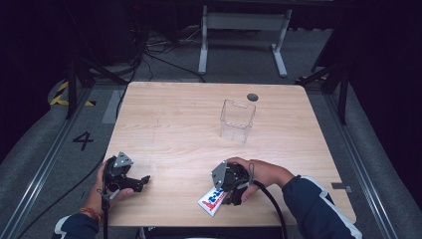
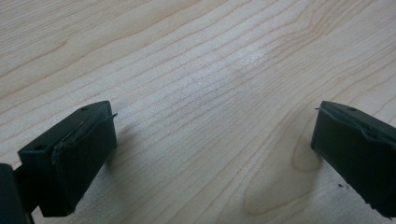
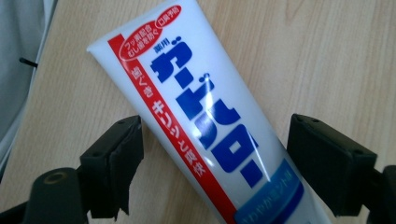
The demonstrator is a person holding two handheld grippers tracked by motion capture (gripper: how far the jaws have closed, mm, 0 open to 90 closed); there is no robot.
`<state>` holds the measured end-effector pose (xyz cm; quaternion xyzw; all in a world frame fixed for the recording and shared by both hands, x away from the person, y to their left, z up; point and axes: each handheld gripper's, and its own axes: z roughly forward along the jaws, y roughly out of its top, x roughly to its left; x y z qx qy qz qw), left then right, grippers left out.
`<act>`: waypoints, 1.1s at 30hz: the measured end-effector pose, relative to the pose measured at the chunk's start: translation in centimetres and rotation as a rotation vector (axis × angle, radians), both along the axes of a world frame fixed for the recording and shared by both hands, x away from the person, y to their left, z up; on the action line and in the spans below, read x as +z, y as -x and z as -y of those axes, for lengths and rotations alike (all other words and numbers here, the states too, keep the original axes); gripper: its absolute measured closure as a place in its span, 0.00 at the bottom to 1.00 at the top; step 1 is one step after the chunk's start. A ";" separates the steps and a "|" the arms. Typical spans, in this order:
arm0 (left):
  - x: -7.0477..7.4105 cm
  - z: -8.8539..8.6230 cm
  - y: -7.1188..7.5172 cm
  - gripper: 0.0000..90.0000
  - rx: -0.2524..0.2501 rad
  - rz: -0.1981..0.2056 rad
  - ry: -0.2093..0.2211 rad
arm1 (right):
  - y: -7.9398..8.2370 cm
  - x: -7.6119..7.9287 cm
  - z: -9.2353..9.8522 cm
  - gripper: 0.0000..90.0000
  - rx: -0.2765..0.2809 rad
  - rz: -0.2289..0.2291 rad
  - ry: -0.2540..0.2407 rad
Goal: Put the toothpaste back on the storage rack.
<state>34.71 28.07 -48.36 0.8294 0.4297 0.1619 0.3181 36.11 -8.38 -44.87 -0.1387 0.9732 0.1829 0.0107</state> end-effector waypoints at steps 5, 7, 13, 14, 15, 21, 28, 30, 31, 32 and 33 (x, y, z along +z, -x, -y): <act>0.0 0.0 0.0 0.01 0.000 0.000 0.000 | 0.4 -0.2 -0.6 0.23 0.017 -0.011 0.007; 0.0 0.0 0.0 0.01 0.000 0.000 0.001 | 0.4 -0.3 -0.9 0.27 0.020 -0.010 0.009; 0.0 0.0 0.0 0.01 0.000 0.000 0.000 | 0.0 -0.1 -1.2 0.40 0.020 -0.037 0.019; 0.0 0.0 0.0 0.01 0.000 0.000 0.000 | 0.0 0.0 -1.2 0.43 0.022 -0.040 0.027; 0.0 0.0 0.0 0.01 0.000 0.000 0.000 | 0.0 0.0 -1.2 0.46 0.022 -0.046 0.032; 0.0 0.0 0.0 0.01 0.000 0.000 0.000 | 0.0 0.2 -1.4 0.55 0.013 -0.044 0.051; 0.0 0.0 0.0 0.01 0.000 0.000 0.000 | -0.1 0.6 -0.9 0.67 0.012 -0.078 0.017; 0.0 0.0 0.0 0.01 -0.001 0.003 -0.003 | 0.1 0.6 -0.7 0.69 0.006 -0.077 0.001; 0.0 0.0 0.0 0.01 0.000 0.003 -0.002 | 0.1 0.7 -0.6 0.70 0.002 -0.077 -0.003; 0.0 0.0 0.0 0.01 0.000 0.003 -0.002 | 0.2 0.7 -0.4 0.70 0.001 -0.077 -0.017; 0.0 0.0 0.0 0.01 0.000 0.003 -0.002 | 0.1 0.7 -0.3 0.71 0.002 -0.084 -0.026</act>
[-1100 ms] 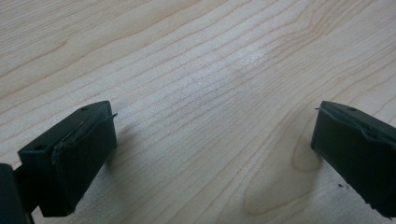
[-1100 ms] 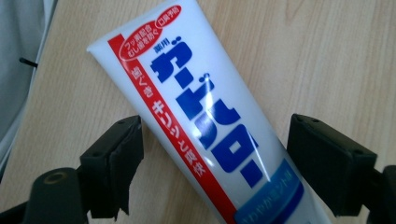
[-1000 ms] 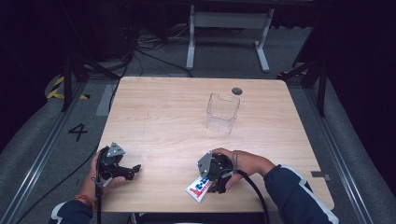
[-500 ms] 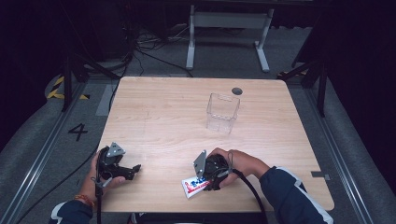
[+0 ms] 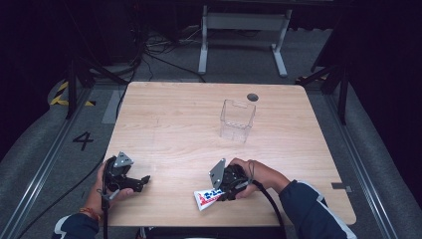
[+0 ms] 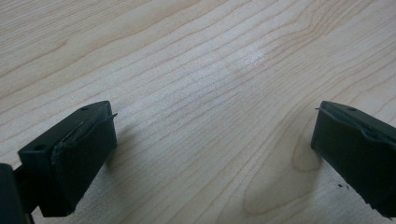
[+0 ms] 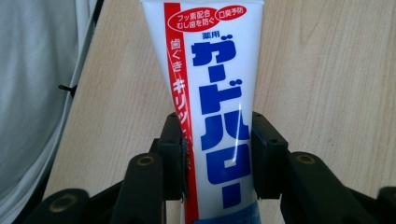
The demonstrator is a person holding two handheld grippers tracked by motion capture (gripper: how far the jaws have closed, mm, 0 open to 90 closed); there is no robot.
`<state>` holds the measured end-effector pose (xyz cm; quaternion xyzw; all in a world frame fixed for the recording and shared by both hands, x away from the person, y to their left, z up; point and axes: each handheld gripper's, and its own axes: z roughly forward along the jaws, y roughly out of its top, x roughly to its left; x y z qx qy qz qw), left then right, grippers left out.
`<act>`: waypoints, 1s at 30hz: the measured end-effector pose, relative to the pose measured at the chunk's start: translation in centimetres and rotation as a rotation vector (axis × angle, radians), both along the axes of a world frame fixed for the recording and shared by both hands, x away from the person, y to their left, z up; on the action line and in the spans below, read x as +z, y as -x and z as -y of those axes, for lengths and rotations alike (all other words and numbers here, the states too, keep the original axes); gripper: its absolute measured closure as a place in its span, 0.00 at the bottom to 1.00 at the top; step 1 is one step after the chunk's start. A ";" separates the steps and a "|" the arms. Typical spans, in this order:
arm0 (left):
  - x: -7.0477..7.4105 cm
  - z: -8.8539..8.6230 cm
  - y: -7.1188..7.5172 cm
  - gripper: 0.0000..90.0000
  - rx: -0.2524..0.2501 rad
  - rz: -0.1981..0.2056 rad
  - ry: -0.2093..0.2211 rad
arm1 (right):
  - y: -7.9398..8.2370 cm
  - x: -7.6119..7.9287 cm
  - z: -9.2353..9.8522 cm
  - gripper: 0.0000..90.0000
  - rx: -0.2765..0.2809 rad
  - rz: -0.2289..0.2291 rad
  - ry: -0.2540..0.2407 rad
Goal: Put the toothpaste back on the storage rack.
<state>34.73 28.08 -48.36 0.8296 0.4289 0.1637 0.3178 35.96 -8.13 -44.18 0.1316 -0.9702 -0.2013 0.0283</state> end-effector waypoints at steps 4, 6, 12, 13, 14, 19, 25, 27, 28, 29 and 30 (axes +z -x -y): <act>0.0 0.0 0.0 0.01 0.000 -0.004 0.002 | 0.0 0.2 0.8 0.72 -0.023 0.003 -0.035; 0.0 0.0 0.0 0.01 -0.001 -0.001 -0.001 | -0.1 0.6 1.4 0.72 -0.044 -0.008 -0.071; 0.0 0.0 0.0 0.01 -0.006 -0.003 0.000 | -0.6 2.0 3.6 0.73 -0.120 -0.011 -0.189; 0.0 0.0 -0.1 0.01 -0.007 -0.001 -0.004 | -0.7 2.2 4.0 0.73 -0.134 -0.012 -0.212; 0.0 0.0 -0.1 0.01 -0.008 -0.001 -0.004 | -0.8 2.4 4.3 0.73 -0.142 -0.015 -0.231; 0.0 -0.1 -0.1 0.01 -0.013 -0.001 -0.004 | -1.4 3.2 6.0 0.73 -0.220 -0.003 -0.322; 0.0 -0.1 -0.1 0.01 -0.012 -0.001 -0.003 | -1.8 4.1 7.2 0.74 -0.282 0.019 -0.402; 0.0 -0.1 -0.1 0.01 -0.012 -0.001 -0.003 | -2.0 4.5 7.6 0.74 -0.314 0.025 -0.434; 0.0 -0.1 -0.1 0.01 -0.013 -0.001 -0.004 | -2.1 4.7 7.7 0.74 -0.321 0.030 -0.442; 0.0 -0.1 -0.1 0.01 -0.013 -0.001 -0.004 | -2.1 4.8 7.9 0.74 -0.329 0.037 -0.450; 0.0 -0.1 -0.1 0.01 -0.012 -0.001 -0.003 | -2.3 5.0 8.1 0.74 -0.353 0.045 -0.463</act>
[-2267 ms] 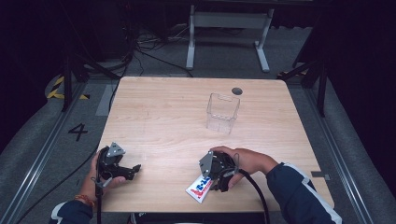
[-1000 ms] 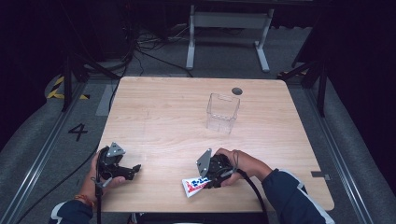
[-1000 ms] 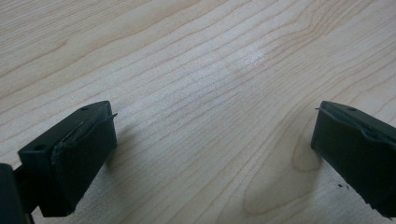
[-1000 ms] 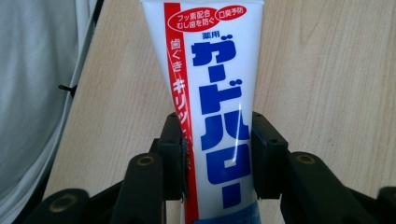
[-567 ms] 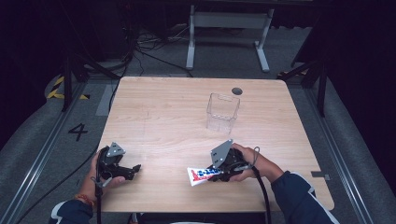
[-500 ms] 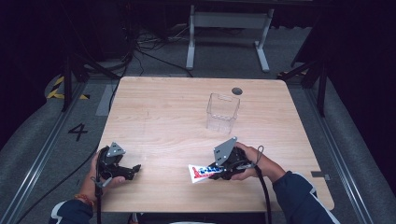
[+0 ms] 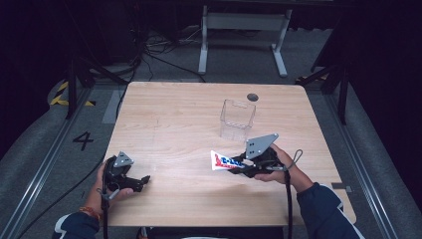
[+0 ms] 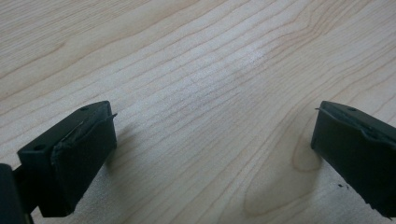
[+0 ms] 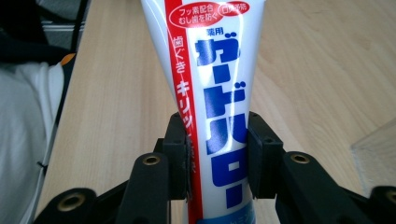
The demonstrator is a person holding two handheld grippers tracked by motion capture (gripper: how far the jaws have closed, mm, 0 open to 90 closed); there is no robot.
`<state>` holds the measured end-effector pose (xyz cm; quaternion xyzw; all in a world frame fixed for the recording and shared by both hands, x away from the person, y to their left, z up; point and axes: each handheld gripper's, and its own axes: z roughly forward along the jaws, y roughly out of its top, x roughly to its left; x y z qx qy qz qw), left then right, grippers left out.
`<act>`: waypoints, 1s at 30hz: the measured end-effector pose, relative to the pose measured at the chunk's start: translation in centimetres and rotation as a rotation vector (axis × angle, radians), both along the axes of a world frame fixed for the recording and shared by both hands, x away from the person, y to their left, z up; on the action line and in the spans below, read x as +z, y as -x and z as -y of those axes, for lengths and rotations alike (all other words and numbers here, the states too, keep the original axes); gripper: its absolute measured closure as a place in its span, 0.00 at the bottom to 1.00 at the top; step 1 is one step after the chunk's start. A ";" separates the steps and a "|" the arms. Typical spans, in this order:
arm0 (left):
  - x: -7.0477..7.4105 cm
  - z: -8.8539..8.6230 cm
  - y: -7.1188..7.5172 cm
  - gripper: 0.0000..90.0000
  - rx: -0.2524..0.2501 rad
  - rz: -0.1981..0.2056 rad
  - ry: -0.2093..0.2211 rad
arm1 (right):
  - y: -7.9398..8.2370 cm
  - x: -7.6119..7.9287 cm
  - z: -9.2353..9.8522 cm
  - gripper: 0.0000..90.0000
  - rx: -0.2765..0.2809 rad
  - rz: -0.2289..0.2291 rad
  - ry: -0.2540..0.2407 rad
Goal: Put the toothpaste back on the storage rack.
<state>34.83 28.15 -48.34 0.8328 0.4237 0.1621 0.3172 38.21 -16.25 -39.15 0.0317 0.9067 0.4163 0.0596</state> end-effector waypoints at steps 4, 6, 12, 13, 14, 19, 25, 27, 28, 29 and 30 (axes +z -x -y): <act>0.0 0.0 0.0 0.01 -0.001 0.000 -0.001 | -0.2 0.4 0.6 0.74 -0.034 0.008 -0.035; 0.0 0.0 0.0 0.01 0.000 0.000 0.000 | -0.3 0.6 0.8 0.74 -0.046 0.015 -0.049; 0.0 0.0 0.0 0.01 -0.001 0.001 -0.001 | -0.8 1.4 1.4 0.74 -0.100 0.029 -0.116; 0.0 0.0 0.0 0.01 -0.001 0.000 -0.001 | -0.8 1.5 1.5 0.74 -0.109 0.035 -0.123; 0.0 0.0 0.0 0.01 -0.001 0.000 0.000 | -0.9 1.7 1.7 0.74 -0.120 0.035 -0.135; 0.0 0.0 0.0 0.01 -0.001 0.001 -0.001 | -1.2 2.2 2.1 0.74 -0.142 0.046 -0.174; 0.0 0.0 0.0 0.01 -0.001 0.000 -0.001 | -1.9 3.2 2.5 0.74 -0.187 0.065 -0.223; 0.0 0.0 0.0 0.01 -0.001 0.000 -0.001 | -2.2 3.5 2.5 0.74 -0.203 0.078 -0.221; 0.0 0.0 0.0 0.01 -0.001 0.000 -0.001 | -2.4 3.8 2.4 0.74 -0.208 0.086 -0.220; 0.0 0.0 0.0 0.01 0.000 0.001 -0.001 | -2.5 4.0 2.4 0.74 -0.211 0.091 -0.222; 0.0 0.0 0.0 0.01 -0.001 0.000 -0.001 | -2.7 4.1 2.4 0.74 -0.213 0.092 -0.230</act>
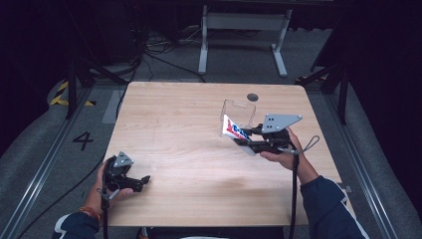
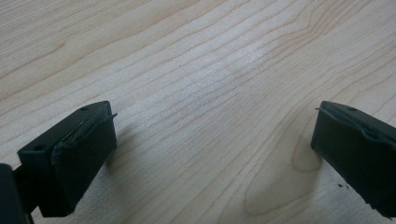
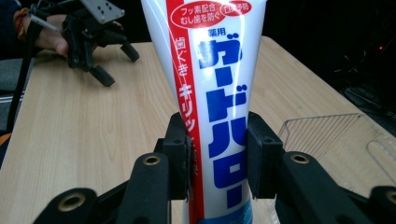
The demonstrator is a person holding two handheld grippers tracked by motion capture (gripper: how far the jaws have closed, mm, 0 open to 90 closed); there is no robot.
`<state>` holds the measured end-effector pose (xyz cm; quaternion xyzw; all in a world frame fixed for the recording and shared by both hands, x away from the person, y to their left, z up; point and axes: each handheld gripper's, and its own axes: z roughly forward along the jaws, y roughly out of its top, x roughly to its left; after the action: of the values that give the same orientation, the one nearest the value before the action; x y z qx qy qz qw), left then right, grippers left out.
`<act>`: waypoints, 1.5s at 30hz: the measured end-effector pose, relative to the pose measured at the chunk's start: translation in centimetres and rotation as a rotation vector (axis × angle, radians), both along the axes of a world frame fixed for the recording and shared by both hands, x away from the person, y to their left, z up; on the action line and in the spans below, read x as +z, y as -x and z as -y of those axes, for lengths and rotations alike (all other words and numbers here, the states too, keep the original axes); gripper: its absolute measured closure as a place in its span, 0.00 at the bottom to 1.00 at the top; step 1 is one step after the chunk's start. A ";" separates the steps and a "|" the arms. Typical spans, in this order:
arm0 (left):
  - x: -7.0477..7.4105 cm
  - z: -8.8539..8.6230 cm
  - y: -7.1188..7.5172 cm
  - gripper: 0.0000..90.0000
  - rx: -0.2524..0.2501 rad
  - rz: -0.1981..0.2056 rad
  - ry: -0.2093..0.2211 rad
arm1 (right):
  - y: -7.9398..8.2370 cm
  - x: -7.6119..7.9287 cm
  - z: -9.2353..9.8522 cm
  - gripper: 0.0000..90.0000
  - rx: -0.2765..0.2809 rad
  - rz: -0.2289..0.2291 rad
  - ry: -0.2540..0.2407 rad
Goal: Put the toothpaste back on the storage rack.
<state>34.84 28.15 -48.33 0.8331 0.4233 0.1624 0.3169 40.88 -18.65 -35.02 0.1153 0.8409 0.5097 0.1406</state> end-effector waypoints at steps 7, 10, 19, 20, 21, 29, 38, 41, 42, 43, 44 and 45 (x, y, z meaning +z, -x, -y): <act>0.0 0.0 0.0 0.01 0.000 0.000 0.000 | -1.8 1.9 -0.1 0.74 -0.047 0.024 -0.050; 0.0 0.0 0.0 0.01 0.000 0.000 0.000 | -2.8 2.6 -0.3 0.74 -0.067 0.031 -0.071; 0.0 0.0 0.0 0.01 0.000 0.000 0.001 | -5.8 2.5 -0.7 0.74 -0.132 0.027 -0.107; 0.0 0.0 0.0 0.01 0.000 0.000 0.000 | -6.2 2.3 -0.8 0.74 -0.136 0.024 -0.109; 0.0 0.0 0.0 0.01 -0.002 -0.002 0.000 | -6.6 2.1 -0.8 0.74 -0.140 0.020 -0.109; 0.0 0.0 0.0 0.01 -0.003 -0.005 -0.001 | -9.1 0.6 -0.8 0.74 -0.179 0.015 -0.126; 0.0 0.0 0.0 0.01 0.002 0.000 0.003 | -10.1 -0.5 -0.4 0.73 -0.232 0.014 -0.120; 0.0 0.0 0.0 0.01 0.002 0.001 0.003 | -10.3 -0.9 -0.2 0.73 -0.248 0.012 -0.119; 0.0 0.0 0.0 0.01 0.002 0.001 0.003 | -10.3 -0.9 -0.2 0.73 -0.248 0.012 -0.119; 0.0 0.0 0.0 0.01 0.002 0.001 0.002 | -10.3 -1.0 -0.2 0.73 -0.252 0.010 -0.116; 0.0 0.0 0.0 0.01 0.002 0.001 0.003 | -10.3 -1.2 -0.1 0.73 -0.251 0.005 -0.119; 0.0 0.0 0.0 0.01 0.003 0.001 0.001 | -10.3 -1.5 0.0 0.73 -0.253 0.004 -0.117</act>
<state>34.82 28.13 -48.34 0.8323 0.4243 0.1631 0.3172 51.22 -18.62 -36.50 0.2272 0.7883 0.5363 0.1985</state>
